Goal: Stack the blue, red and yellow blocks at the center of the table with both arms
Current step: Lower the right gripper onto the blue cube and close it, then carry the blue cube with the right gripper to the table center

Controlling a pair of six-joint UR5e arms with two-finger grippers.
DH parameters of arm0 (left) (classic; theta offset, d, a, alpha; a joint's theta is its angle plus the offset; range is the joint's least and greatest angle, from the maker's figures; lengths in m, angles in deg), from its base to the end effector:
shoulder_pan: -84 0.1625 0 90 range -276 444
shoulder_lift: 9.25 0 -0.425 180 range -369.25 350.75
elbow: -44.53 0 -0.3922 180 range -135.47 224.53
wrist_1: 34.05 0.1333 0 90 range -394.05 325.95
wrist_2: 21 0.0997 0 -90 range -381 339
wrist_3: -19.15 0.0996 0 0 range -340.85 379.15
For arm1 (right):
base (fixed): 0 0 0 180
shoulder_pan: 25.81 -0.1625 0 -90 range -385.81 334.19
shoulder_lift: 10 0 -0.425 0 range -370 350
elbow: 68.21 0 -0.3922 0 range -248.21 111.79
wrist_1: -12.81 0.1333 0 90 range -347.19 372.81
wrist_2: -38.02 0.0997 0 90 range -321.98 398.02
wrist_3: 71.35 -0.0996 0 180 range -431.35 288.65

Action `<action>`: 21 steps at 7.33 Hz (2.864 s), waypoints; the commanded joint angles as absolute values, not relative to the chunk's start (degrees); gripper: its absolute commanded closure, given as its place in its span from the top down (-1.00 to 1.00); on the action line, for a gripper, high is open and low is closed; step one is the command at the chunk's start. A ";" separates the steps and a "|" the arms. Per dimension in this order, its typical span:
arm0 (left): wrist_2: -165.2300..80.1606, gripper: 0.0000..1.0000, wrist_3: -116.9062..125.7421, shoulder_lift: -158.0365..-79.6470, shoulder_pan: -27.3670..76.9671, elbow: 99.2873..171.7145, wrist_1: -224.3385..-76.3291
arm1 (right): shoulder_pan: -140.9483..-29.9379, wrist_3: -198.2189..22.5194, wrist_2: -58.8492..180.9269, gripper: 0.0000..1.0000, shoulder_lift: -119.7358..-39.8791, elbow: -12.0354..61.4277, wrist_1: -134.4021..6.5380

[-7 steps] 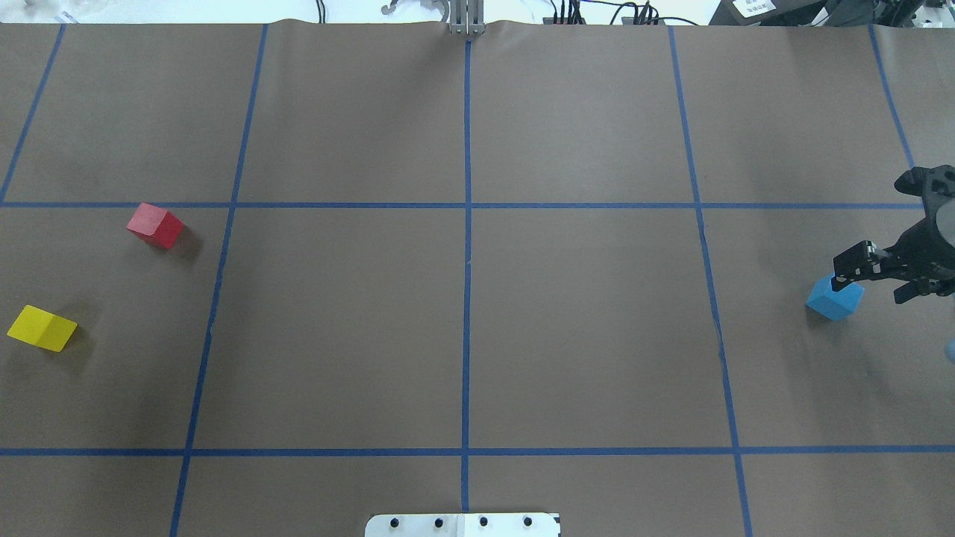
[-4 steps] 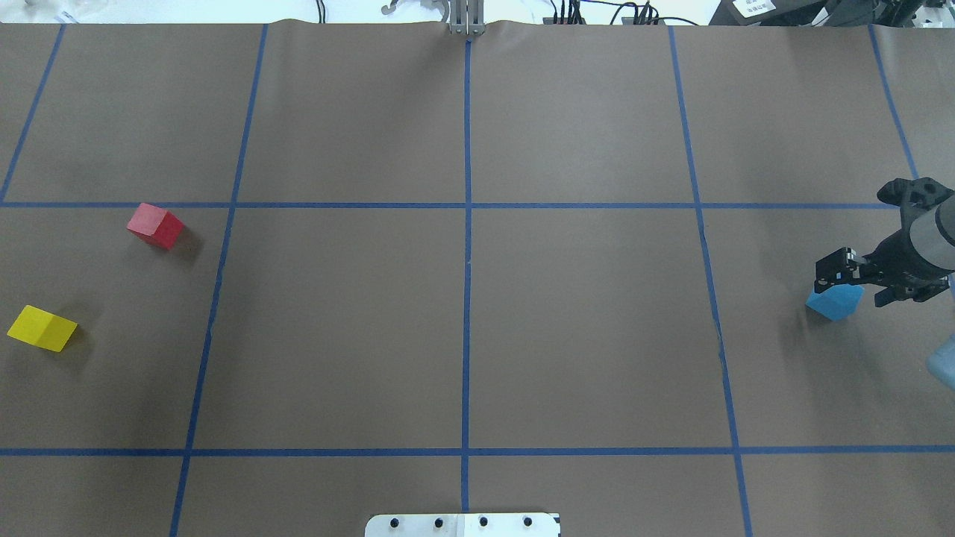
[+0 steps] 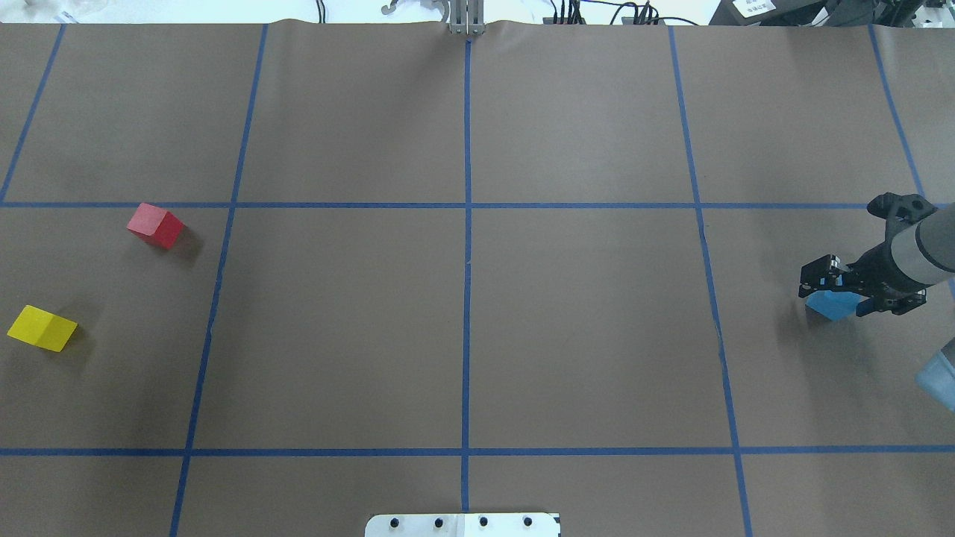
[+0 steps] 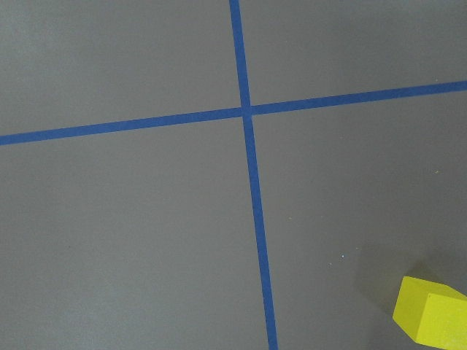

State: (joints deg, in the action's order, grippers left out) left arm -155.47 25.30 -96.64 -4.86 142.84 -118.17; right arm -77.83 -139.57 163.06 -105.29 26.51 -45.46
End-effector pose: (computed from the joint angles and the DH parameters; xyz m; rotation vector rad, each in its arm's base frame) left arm -0.0542 -0.4716 0.6195 0.0310 0.7760 0.1196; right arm -0.2357 -0.4256 0.6078 -0.1612 -0.7820 0.3334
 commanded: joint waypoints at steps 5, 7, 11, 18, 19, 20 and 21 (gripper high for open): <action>-155.47 0.99 25.30 -96.61 -4.86 143.06 -118.17 | -79.67 -140.52 163.08 -1.00 -104.66 32.73 -46.15; -155.47 0.99 25.21 -96.70 -4.86 143.06 -118.17 | -77.16 -140.78 162.21 -1.00 -99.34 34.01 -46.68; -155.47 0.99 25.13 -96.70 -4.77 142.09 -121.06 | -63.38 -141.66 155.48 -1.00 -70.04 29.91 -72.11; -155.47 0.99 23.72 -96.96 -4.77 141.91 -121.51 | -57.37 -140.87 150.69 -1.00 -51.40 8.80 -69.38; -155.47 0.99 23.72 -96.96 -4.77 141.91 -121.51 | -57.10 -140.78 150.69 -1.00 -51.31 7.74 -68.75; -155.47 0.99 23.72 -96.96 -4.77 142.00 -121.51 | -56.67 -140.78 150.69 -1.00 -51.22 7.29 -68.66; -155.47 0.99 23.72 -96.96 -4.77 141.92 -121.51 | -56.57 -140.78 150.61 -1.00 -51.13 7.20 -68.66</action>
State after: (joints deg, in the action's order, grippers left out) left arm -155.47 23.73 -96.96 -4.77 141.95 -121.50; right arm -56.84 -140.81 150.67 -51.26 7.70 -68.86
